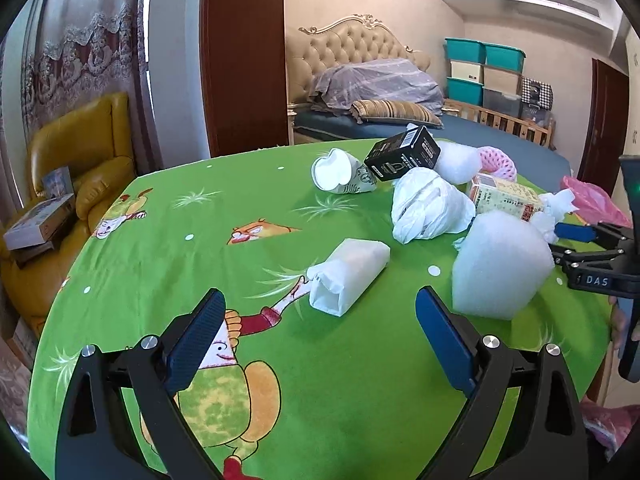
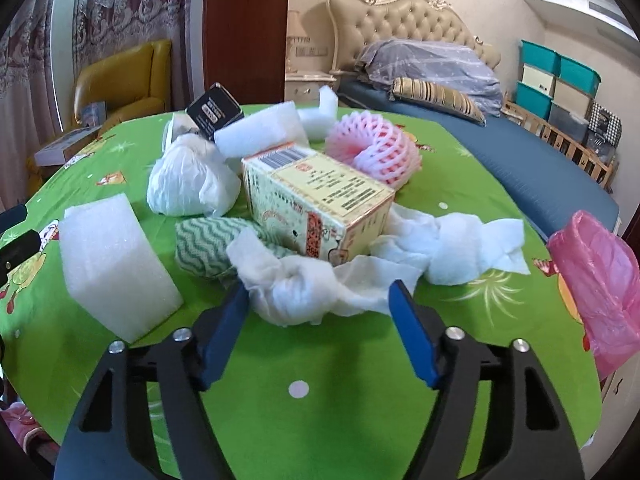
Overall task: Collect trash
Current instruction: 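Move both tools back over the table toward the remaining trash, then grasp the white paper-wrapped block with the left gripper while the right gripper grasps the tissue bundle, then carry both held items to the pink wastebasket and release them inside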
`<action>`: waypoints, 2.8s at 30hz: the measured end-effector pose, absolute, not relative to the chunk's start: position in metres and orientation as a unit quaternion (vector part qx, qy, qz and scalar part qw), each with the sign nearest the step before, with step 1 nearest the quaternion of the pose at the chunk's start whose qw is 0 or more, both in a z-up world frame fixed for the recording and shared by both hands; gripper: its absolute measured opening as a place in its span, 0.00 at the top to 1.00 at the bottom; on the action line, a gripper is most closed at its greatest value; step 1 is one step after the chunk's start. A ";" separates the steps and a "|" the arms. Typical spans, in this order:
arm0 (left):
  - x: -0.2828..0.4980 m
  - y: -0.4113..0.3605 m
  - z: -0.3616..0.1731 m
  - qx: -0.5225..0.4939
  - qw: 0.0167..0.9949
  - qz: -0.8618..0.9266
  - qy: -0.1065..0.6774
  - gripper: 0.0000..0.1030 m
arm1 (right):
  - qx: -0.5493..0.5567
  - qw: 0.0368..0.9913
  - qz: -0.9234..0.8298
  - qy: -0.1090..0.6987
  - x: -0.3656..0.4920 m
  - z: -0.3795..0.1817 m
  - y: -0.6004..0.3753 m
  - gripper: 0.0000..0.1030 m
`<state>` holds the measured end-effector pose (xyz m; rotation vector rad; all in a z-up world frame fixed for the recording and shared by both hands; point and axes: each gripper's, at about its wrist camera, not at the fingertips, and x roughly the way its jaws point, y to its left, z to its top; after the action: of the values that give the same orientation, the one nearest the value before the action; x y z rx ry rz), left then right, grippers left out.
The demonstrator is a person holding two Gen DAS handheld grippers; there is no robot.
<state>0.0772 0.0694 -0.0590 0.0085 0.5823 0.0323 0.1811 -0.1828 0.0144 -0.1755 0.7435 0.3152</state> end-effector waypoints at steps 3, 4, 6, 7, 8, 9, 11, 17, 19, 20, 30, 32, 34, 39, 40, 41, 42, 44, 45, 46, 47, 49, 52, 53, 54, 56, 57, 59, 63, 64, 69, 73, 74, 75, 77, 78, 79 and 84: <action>0.082 0.068 -0.059 0.006 0.956 0.013 0.294 0.13 | -0.089 0.914 0.162 0.360 0.181 0.012 -0.181 0.41; 0.085 0.068 -0.059 0.004 0.954 0.009 0.298 0.13 | -0.092 0.913 0.166 0.360 0.181 0.011 -0.179 0.45; 0.092 0.067 -0.057 -0.001 0.951 -0.002 0.309 0.13 | -0.096 0.912 0.171 0.360 0.181 0.011 -0.178 0.48; 0.095 0.066 -0.057 -0.002 0.949 -0.007 0.316 0.13 | -0.098 0.911 0.171 0.362 0.181 0.011 -0.177 0.48; 0.098 0.066 -0.057 -0.002 0.947 -0.009 0.320 0.13 | -0.096 0.911 0.172 0.363 0.181 0.013 -0.177 0.47; 0.103 0.065 -0.057 -0.004 0.945 -0.010 0.326 0.13 | -0.092 0.912 0.172 0.361 0.179 0.015 -0.177 0.47; 0.110 0.066 -0.056 -0.006 0.943 -0.008 0.334 0.13 | -0.074 0.912 0.179 0.362 0.181 0.020 -0.180 0.40; 0.143 0.061 -0.065 0.008 0.930 0.006 0.367 0.13 | -0.080 0.910 0.182 0.365 0.186 0.020 -0.172 0.40; 0.150 0.058 -0.071 0.015 0.926 0.010 0.378 0.13 | -0.091 0.909 0.179 0.365 0.187 0.018 -0.167 0.45; 0.154 0.055 -0.074 0.020 0.921 0.007 0.389 0.16 | -0.101 0.910 0.171 0.364 0.188 0.016 -0.165 0.57; 0.149 0.051 -0.075 0.027 0.925 0.008 0.379 0.66 | -0.095 0.922 0.179 0.330 0.178 0.018 -0.170 0.70; 0.144 0.052 -0.070 0.028 0.931 0.021 0.364 0.67 | -0.096 0.925 0.176 0.323 0.176 0.018 -0.170 0.70; 0.139 0.052 -0.065 0.029 0.937 0.030 0.347 0.67 | -0.095 0.928 0.176 0.314 0.172 0.019 -0.171 0.70; 0.124 0.050 -0.053 0.035 0.950 0.043 0.307 0.67 | -0.084 0.933 0.181 0.301 0.169 0.023 -0.175 0.70; 0.121 0.050 -0.051 0.034 0.953 0.043 0.299 0.67 | -0.082 0.933 0.182 0.298 0.169 0.024 -0.176 0.70; 0.118 0.050 -0.050 0.031 0.954 0.044 0.293 0.67 | -0.080 0.934 0.183 0.296 0.168 0.025 -0.177 0.70; 0.117 0.052 -0.049 0.029 0.955 0.046 0.291 0.67 | -0.077 0.934 0.186 0.294 0.168 0.026 -0.178 0.70; 0.115 0.052 -0.047 0.021 0.956 0.046 0.290 0.67 | -0.070 0.935 0.188 0.291 0.166 0.027 -0.181 0.70; 0.112 0.050 -0.047 0.019 0.956 0.046 0.289 0.67 | -0.067 0.936 0.189 0.290 0.164 0.027 -0.182 0.70; 0.110 0.047 -0.046 0.020 0.957 0.045 0.286 0.67 | -0.062 0.936 0.191 0.290 0.163 0.028 -0.184 0.70; 0.107 0.044 -0.045 0.024 0.958 0.045 0.283 0.67 | -0.056 0.936 0.191 0.290 0.162 0.029 -0.186 0.70; 0.104 0.039 -0.045 0.032 0.958 0.042 0.281 0.67 | -0.047 0.937 0.191 0.289 0.159 0.030 -0.190 0.70; 0.099 0.035 -0.045 0.035 0.958 0.038 0.281 0.67 | -0.040 0.938 0.194 0.286 0.153 0.033 -0.196 0.70; 0.097 0.033 -0.044 0.036 0.959 0.038 0.279 0.67 | -0.040 0.939 0.194 0.282 0.150 0.034 -0.198 0.70; 0.094 0.031 -0.044 0.038 0.960 0.039 0.276 0.67 | -0.040 0.939 0.194 0.280 0.148 0.035 -0.199 0.70; 0.091 0.028 -0.042 0.042 0.961 0.038 0.270 0.67 | -0.042 0.941 0.194 0.273 0.142 0.038 -0.202 0.70; 0.088 0.026 -0.040 0.042 0.962 0.038 0.266 0.67 | -0.041 0.942 0.193 0.271 0.140 0.039 -0.203 0.70; 0.083 0.023 -0.037 0.038 0.965 0.036 0.255 0.67 | -0.038 0.944 0.194 0.266 0.135 0.042 -0.208 0.70; 0.074 0.018 -0.028 0.027 0.972 0.026 0.231 0.66 | -0.042 0.948 0.189 0.253 0.127 0.048 -0.216 0.70; 0.071 0.016 -0.025 0.025 0.974 0.021 0.223 0.66 | -0.043 0.949 0.187 0.249 0.124 0.050 -0.219 0.70; 0.066 0.001 -0.017 0.034 0.979 -0.006 0.203 0.66 | -0.042 0.954 0.176 0.238 0.120 0.056 -0.231 0.70; 0.069 -0.016 -0.016 0.050 0.977 -0.027 0.207 0.65 | -0.033 0.958 0.162 0.234 0.120 0.060 -0.247 0.70; 0.070 -0.021 -0.016 0.054 0.976 -0.036 0.210 0.65 | -0.031 0.959 0.156 0.233 0.121 0.061 -0.252 0.70; 0.072 -0.025 -0.016 0.057 0.975 -0.041 0.211 0.65 | -0.031 0.960 0.153 0.232 0.122 0.062 -0.255 0.70; 0.077 -0.037 -0.016 0.065 0.972 -0.057 0.217 0.65 | -0.028 0.962 0.144 0.230 0.123 0.063 -0.263 0.70; 0.079 -0.040 -0.017 0.067 0.971 -0.062 0.220 0.65 | -0.026 0.963 0.138 0.229 0.123 0.063 -0.269 0.70; 0.082 -0.045 -0.017 0.070 0.970 -0.070 0.224 0.65 | -0.025 0.964 0.134 0.229 0.123 0.063 -0.272 0.70; 0.094 -0.077 -0.021 0.086 0.961 -0.112 0.238 0.65 | -0.019 0.967 0.110 0.227 0.125 0.063 -0.294 0.70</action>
<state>0.0936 -0.0771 -0.0210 0.1746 0.4820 -0.2268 0.1251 -0.2945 0.0626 -0.0393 0.4598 0.2229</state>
